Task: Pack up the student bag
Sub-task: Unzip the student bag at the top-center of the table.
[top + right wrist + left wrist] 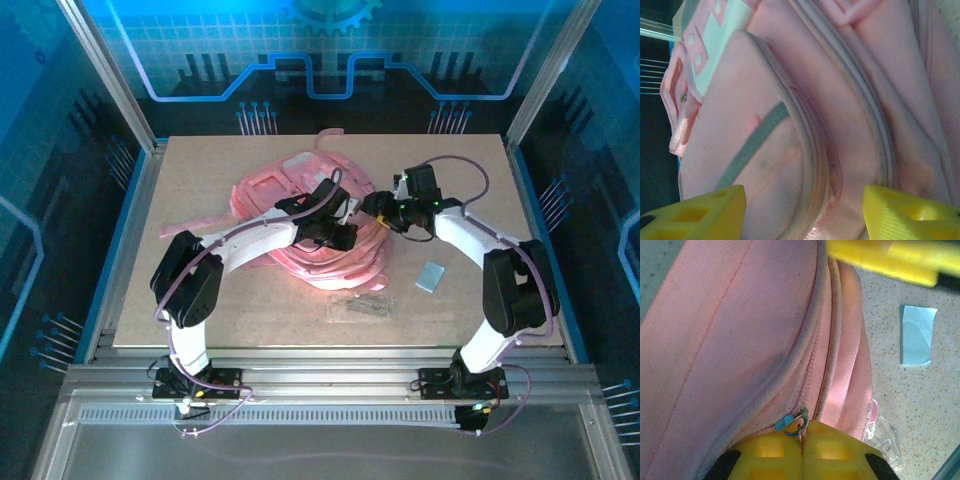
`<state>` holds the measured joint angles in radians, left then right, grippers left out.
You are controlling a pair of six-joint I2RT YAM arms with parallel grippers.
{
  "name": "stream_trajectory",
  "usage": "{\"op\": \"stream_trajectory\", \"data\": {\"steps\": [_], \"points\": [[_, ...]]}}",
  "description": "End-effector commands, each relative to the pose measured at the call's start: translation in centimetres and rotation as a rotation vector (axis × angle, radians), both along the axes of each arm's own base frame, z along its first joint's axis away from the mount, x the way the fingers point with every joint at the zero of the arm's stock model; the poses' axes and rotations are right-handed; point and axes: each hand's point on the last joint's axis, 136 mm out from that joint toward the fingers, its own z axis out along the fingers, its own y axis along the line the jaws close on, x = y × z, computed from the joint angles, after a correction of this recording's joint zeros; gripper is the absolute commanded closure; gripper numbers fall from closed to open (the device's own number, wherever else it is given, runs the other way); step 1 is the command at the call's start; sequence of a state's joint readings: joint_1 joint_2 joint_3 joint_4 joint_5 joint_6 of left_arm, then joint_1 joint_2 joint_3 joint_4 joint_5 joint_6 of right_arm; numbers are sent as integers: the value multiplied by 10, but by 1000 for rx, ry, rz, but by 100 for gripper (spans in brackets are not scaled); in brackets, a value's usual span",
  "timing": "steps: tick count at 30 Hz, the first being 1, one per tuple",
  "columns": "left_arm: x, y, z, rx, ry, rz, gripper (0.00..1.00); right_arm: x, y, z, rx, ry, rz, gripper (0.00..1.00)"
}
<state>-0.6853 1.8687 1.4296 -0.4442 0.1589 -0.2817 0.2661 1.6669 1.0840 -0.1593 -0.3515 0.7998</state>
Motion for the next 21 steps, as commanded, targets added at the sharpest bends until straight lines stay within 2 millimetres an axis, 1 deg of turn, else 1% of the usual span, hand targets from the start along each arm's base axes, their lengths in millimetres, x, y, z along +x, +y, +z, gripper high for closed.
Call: {"op": "stream_trajectory", "data": {"steps": [1, 2, 3, 7, 8, 9, 12, 16, 18, 21], "points": [[7, -22, 34, -108, -67, -55, 100, -2, 24, -1, 100, 2, 31, 42], [7, -22, 33, -105, -65, -55, 100, 0, 28, -4, 108, 5, 32, 48], [6, -21, 33, -100, -64, -56, 100, 2, 31, -8, 115, 13, 28, 60], [0, -9, 29, -48, -51, -44, 100, 16, 30, -18, 133, 9, -2, 97], [-2, -2, 26, -16, -39, -29, 100, 21, 27, -19, 128, 1, -14, 100], [-6, 7, 22, 21, -20, -13, 100, 23, 23, -21, 117, 1, -27, 100], [-20, 32, 9, 110, 40, 24, 100, 31, 14, -19, 96, -12, -42, 100], [-40, 68, -5, 167, 115, 77, 100, 39, 3, -13, 45, -39, -47, 100], [-49, 85, -8, 177, 144, 112, 100, 43, 0, -11, 32, -45, -42, 100], [-62, 100, -9, 173, 167, 142, 100, 49, -6, -10, 17, -54, -45, 100]]}}
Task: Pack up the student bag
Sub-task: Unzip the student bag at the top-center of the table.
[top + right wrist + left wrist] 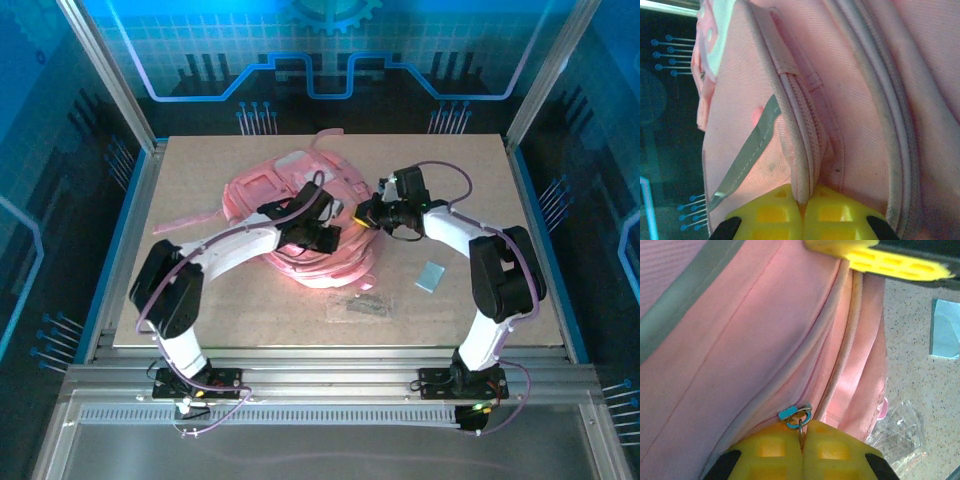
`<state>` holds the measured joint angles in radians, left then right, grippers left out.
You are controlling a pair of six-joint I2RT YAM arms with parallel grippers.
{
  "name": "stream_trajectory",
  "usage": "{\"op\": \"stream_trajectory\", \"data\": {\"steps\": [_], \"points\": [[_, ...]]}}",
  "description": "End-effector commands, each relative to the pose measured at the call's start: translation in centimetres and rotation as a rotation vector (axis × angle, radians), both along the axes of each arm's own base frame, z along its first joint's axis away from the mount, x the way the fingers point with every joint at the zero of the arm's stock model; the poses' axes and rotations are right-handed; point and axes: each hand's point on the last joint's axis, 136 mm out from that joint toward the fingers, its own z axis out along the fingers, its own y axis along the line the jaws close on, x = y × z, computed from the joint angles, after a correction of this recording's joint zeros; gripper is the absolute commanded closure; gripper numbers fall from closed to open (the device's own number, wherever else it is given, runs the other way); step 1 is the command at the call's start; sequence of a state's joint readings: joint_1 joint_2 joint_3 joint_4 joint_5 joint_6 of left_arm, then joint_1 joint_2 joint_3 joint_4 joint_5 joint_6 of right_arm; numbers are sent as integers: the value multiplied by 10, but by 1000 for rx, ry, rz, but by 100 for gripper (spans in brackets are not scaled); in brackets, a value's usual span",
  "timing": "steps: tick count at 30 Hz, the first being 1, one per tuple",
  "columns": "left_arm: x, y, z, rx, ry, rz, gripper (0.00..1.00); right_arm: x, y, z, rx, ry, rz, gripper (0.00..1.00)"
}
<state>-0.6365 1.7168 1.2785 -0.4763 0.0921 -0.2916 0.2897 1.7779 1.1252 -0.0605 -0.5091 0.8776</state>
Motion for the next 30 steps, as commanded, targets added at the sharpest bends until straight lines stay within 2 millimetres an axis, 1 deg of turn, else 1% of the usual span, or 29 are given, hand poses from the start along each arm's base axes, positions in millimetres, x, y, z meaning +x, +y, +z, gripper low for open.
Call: {"op": "stream_trajectory", "data": {"steps": [1, 4, 7, 8, 10, 13, 16, 17, 19, 21, 22, 24, 25, 26, 27, 28, 30], "points": [[-53, 50, -11, 102, 181, 59, 100, 45, -44, -3, -137, -106, -133, 100], [-62, 52, -8, 84, 199, 49, 100, 51, -45, -1, -149, -115, -128, 100], [-71, 53, -8, 81, 231, 29, 100, 58, -47, 0, -175, -122, -128, 100], [-74, 57, -8, 88, 241, 27, 100, 61, -48, 2, -182, -126, -129, 100], [-79, 66, -13, 117, 261, 37, 100, 67, -49, 4, -194, -130, -123, 100], [-84, 89, -22, 149, 305, 94, 100, 75, -50, 11, -209, -147, -114, 100], [-83, 110, -28, 159, 318, 165, 100, 78, -53, 17, -241, -165, -101, 100], [-80, 120, -30, 183, 303, 195, 100, 79, -52, 18, -242, -172, -92, 100], [-66, 144, -31, 265, 244, 267, 100, 79, -50, 21, -244, -188, -67, 100], [-44, 175, -29, 393, 131, 362, 100, 79, -47, 22, -257, -200, -36, 100], [-34, 187, -28, 441, 74, 402, 100, 79, -46, 22, -266, -206, -25, 100], [-11, 207, -21, 520, -46, 487, 98, 79, -45, 17, -280, -199, -10, 100], [-3, 214, -18, 545, -89, 517, 96, 79, -43, 15, -274, -197, -1, 100], [4, 217, -16, 566, -124, 538, 90, 78, -39, 14, -261, -195, 13, 100], [10, 217, -12, 565, -143, 548, 81, 79, -35, 15, -244, -194, 25, 100], [13, 216, -10, 560, -148, 551, 74, 79, -32, 16, -229, -196, 36, 100], [18, 206, -5, 504, -147, 544, 59, 78, -24, 18, -213, -203, 53, 100]]}}
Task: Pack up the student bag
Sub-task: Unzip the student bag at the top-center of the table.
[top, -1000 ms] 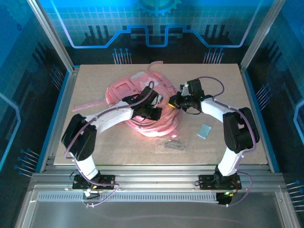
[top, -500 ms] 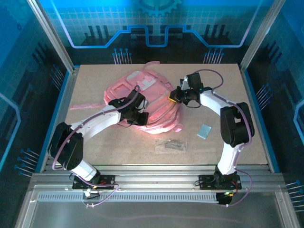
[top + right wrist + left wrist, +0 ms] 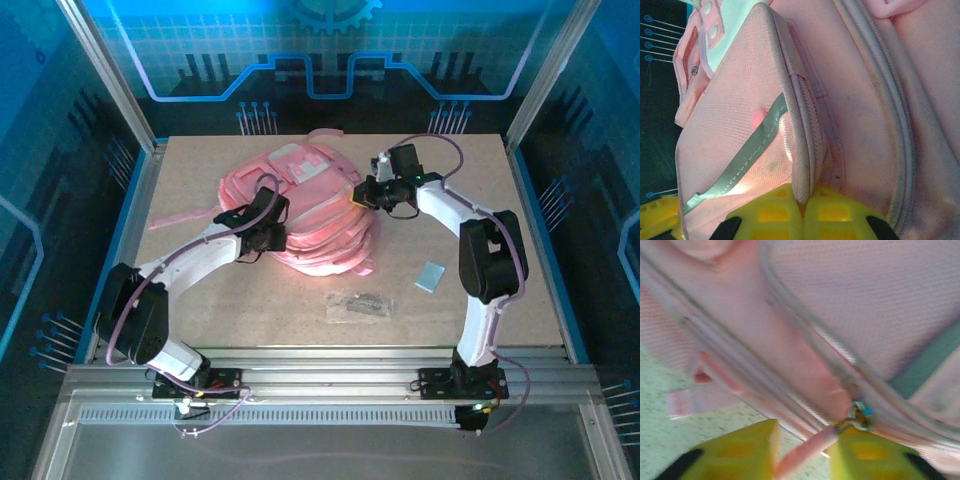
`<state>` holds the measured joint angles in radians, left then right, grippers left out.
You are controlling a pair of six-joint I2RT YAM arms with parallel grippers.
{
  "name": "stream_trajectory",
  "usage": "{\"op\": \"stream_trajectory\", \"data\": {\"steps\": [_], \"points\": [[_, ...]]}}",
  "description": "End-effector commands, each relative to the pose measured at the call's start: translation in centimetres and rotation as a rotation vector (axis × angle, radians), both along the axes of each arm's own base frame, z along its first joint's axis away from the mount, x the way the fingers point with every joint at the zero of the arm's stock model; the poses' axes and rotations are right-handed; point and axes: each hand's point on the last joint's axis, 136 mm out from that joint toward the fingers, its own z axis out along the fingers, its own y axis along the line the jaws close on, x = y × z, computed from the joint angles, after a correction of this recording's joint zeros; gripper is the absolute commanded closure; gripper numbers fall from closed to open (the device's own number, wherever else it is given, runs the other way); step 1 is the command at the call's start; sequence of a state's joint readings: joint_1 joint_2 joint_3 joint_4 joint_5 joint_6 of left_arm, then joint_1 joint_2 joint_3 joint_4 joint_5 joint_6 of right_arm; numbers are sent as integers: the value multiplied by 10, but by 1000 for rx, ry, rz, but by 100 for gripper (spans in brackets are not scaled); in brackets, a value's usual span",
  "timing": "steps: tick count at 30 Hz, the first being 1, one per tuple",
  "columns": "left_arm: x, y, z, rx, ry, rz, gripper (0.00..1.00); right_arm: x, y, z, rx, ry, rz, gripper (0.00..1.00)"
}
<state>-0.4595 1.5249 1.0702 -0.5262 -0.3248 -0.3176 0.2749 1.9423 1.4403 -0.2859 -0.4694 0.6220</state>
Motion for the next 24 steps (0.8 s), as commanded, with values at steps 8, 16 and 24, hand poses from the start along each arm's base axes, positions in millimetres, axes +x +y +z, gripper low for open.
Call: {"op": "stream_trajectory", "data": {"steps": [8, 16, 24], "points": [[-5, 5, 21, -128, -20, 87, 26, 7, -24, 39, -42, -118, -46, 39], [-16, -58, 35, -473, -2, 2, 1, -72, -71, 35, -249, -45, -90, 12], [-75, -105, 2, -466, 162, -146, 10, -165, -111, -21, -370, 149, -157, 14]]}}
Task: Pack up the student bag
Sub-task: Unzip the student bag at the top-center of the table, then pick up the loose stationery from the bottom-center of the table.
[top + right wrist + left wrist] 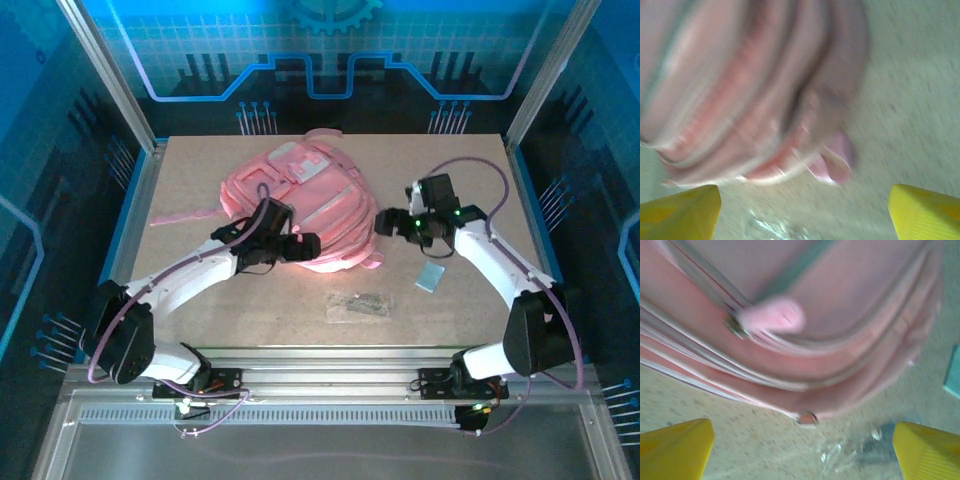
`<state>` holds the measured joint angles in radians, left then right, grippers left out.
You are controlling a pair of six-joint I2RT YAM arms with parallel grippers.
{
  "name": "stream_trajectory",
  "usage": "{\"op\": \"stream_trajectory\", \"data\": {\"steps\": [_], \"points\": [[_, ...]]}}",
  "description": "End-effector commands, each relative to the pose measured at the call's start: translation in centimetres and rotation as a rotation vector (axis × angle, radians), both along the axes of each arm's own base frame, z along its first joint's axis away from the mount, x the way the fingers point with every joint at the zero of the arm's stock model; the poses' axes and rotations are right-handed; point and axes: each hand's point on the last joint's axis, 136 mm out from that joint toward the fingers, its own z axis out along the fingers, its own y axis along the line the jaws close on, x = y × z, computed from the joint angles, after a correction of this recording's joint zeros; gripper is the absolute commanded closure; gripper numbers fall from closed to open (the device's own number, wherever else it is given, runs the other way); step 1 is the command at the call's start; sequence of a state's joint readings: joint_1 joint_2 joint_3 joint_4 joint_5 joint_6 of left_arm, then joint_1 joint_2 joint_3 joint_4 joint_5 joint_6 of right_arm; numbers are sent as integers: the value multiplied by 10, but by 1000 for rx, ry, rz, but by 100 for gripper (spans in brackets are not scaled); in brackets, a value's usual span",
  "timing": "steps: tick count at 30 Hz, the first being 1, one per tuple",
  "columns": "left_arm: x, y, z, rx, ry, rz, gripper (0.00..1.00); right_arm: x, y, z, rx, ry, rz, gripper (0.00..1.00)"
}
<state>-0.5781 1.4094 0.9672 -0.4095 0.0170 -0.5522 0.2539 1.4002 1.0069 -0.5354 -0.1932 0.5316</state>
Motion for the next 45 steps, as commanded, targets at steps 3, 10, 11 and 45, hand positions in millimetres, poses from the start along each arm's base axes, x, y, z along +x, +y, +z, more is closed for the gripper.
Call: {"op": "stream_trajectory", "data": {"steps": [3, 10, 11, 45], "points": [[-52, -25, -32, -3, 129, -116, 13, -65, -25, -51, -53, 177, -79, 17], [-86, -34, -74, 17, 258, -168, 30, -97, -18, -87, -10, 237, -85, 31], [-88, -36, -77, 21, 265, -178, 32, -99, -16, -91, -8, 242, -80, 34], [-103, -71, -129, 70, 409, -243, 49, -118, 40, -119, -49, 296, 6, 63]]}}
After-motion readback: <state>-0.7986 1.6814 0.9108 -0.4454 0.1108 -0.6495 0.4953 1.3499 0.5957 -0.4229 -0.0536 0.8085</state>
